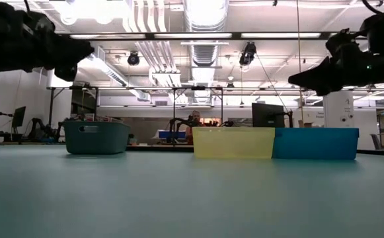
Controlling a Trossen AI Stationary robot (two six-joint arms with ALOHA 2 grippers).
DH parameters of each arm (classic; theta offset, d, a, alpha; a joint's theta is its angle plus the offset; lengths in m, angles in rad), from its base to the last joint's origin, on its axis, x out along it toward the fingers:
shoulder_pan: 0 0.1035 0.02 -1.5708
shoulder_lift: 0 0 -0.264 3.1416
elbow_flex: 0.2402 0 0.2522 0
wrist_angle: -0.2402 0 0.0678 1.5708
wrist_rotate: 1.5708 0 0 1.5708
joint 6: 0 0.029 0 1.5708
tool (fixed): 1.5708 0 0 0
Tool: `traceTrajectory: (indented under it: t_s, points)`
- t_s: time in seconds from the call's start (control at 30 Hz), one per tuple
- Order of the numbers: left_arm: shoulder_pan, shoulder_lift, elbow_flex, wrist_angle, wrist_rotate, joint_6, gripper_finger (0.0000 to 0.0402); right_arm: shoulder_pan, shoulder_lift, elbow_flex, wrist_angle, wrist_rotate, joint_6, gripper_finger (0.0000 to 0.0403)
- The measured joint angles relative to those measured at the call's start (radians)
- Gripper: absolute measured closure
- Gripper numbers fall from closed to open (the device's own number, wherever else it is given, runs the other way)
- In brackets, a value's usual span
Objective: Sort silverware by color (type)
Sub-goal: Return to Home Position
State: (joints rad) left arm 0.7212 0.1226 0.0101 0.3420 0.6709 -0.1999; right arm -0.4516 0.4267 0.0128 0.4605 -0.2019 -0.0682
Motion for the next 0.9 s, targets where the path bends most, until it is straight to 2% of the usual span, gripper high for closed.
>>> traceTrajectory:
  t_s: [0.1,0.27,0.53,0.8,0.9]
  points:
    - [0.001,0.006,0.0,-0.044,-0.075,-0.058,0.0322,0.0,0.001,0.0,-0.046,0.042,0.108,0.0344]
    - [0.0,0.034,0.0,-0.055,-0.084,-0.103,0.0322,-0.001,0.002,0.0,-0.177,0.045,0.293,0.0344]
    - [0.0,0.061,0.0,-0.054,-0.084,-0.105,0.0322,-0.001,0.002,-0.001,-0.299,0.045,0.295,0.0344]
    - [0.0,0.066,0.0,-0.053,-0.085,-0.105,0.0322,0.003,0.002,-0.001,-0.301,0.046,0.295,0.0344]
    - [0.001,0.066,0.0,-0.053,-0.085,-0.105,0.0322,0.026,-0.034,-0.001,-0.317,0.048,0.272,0.0344]
